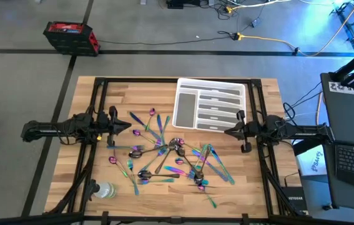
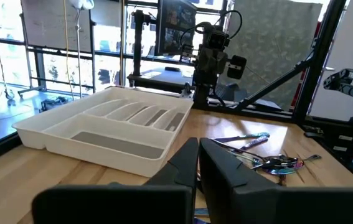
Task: Sort silverware
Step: Adjust the tray organizer
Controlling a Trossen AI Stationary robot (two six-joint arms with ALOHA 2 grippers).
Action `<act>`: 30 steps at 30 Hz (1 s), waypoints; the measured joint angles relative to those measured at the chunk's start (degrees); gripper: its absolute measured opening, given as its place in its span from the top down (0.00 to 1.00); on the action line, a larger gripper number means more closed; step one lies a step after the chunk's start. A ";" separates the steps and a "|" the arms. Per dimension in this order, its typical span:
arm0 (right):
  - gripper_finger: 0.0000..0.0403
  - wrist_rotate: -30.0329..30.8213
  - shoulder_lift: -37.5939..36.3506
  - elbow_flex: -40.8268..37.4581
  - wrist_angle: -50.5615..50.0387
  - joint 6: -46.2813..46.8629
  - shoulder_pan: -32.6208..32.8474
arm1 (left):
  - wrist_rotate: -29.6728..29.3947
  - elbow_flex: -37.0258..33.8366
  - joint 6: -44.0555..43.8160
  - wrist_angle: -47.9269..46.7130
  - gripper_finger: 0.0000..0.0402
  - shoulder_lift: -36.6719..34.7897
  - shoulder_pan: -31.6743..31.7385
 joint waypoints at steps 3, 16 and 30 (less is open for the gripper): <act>1.00 1.84 0.00 -0.01 0.05 -1.82 0.00 | 0.01 0.00 -0.02 0.00 1.00 0.02 -0.01; 0.75 12.87 7.53 0.63 9.53 -2.50 -0.02 | 0.01 0.00 0.00 0.00 1.00 0.00 0.01; 0.67 17.86 50.25 26.68 7.52 -2.52 -10.23 | 0.01 0.01 -0.01 -0.01 1.00 0.01 0.00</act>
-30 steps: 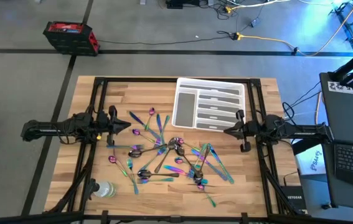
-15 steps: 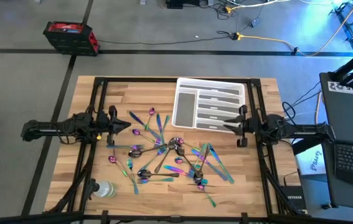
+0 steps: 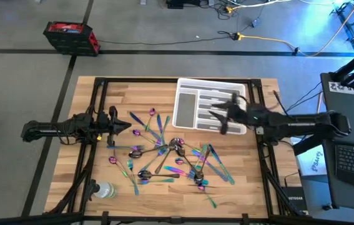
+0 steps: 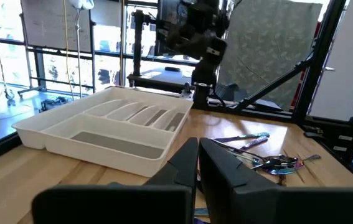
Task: Sort silverware
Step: Adjust the tray organizer
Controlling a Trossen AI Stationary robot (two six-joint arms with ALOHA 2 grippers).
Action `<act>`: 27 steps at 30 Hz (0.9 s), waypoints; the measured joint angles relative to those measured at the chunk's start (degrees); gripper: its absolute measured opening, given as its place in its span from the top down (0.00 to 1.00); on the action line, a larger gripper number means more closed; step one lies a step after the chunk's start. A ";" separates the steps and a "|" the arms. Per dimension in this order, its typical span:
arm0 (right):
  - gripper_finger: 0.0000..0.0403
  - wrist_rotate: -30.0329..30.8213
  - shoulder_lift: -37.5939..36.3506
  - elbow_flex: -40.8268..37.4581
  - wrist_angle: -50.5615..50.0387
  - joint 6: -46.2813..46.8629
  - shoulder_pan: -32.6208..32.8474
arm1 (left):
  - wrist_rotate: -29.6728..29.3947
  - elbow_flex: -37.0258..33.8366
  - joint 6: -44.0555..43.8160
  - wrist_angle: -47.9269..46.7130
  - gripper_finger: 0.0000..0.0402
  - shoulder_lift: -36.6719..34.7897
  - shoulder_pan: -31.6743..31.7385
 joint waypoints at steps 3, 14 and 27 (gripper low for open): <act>0.67 0.00 10.15 11.09 -8.60 -0.02 -3.17 | 0.00 -0.01 -0.01 0.00 1.00 0.00 0.00; 0.67 -2.08 40.56 44.30 -31.70 -2.75 -12.60 | 0.00 -0.01 0.01 0.01 1.00 0.01 0.00; 0.67 -14.86 57.99 57.94 -42.75 -15.25 -21.88 | 0.00 0.00 0.00 0.01 1.00 0.00 0.00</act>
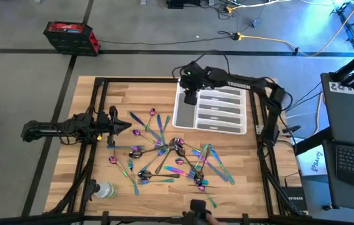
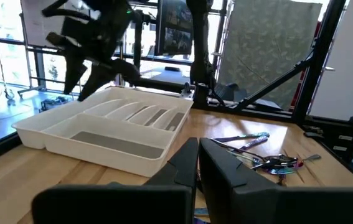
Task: Sort silverware
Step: Adjust the tray organizer
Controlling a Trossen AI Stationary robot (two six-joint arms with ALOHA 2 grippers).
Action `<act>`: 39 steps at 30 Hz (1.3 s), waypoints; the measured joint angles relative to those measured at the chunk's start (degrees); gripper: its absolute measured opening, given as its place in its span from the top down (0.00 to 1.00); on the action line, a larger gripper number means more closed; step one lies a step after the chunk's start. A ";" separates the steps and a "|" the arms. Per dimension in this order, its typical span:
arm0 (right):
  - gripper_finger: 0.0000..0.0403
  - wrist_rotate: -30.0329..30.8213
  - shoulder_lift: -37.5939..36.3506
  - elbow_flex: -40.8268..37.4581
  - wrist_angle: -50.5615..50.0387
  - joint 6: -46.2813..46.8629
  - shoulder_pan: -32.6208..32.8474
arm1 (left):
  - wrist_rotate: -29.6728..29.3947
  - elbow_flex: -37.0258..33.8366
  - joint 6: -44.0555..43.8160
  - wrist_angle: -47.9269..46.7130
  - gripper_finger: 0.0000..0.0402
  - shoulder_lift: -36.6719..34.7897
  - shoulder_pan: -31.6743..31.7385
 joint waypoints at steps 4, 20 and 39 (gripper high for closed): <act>0.67 -4.59 2.90 0.09 1.63 0.02 -3.01 | 0.00 -0.02 0.01 0.00 1.00 0.00 0.01; 0.67 -2.38 10.95 0.02 8.17 -1.87 -4.70 | 0.00 -0.02 0.00 0.00 1.00 0.02 0.02; 0.67 -4.72 11.57 0.00 14.24 -1.87 0.80 | -0.02 -0.02 0.00 0.00 1.00 0.00 0.00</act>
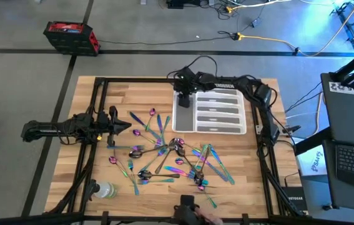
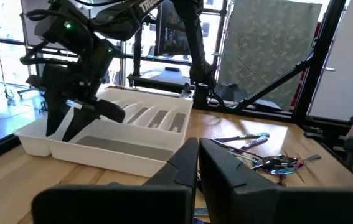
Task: Sort silverware
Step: Adjust the tray organizer
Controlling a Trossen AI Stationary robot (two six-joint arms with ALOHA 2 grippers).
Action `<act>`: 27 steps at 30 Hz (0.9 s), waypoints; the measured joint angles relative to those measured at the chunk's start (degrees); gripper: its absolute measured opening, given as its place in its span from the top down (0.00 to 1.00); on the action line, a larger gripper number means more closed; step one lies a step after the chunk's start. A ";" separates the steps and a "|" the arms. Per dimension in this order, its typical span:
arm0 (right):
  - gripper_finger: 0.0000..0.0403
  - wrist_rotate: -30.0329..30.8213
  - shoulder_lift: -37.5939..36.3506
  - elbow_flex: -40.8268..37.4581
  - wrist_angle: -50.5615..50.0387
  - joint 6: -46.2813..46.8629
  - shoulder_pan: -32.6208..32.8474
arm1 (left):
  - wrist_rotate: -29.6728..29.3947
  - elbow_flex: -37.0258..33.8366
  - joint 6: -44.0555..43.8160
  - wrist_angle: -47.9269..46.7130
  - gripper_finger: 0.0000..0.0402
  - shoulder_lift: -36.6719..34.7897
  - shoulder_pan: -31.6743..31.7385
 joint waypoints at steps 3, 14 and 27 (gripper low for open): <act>0.67 0.02 0.00 0.00 1.54 0.02 0.37 | 0.01 0.02 0.01 0.00 1.00 0.01 0.01; 0.67 3.50 0.04 0.52 8.73 -3.23 3.82 | 0.02 0.01 0.01 0.00 1.00 0.02 0.02; 0.81 3.34 -0.73 4.42 -9.12 0.59 10.74 | 0.00 0.00 0.00 0.00 1.00 0.00 0.02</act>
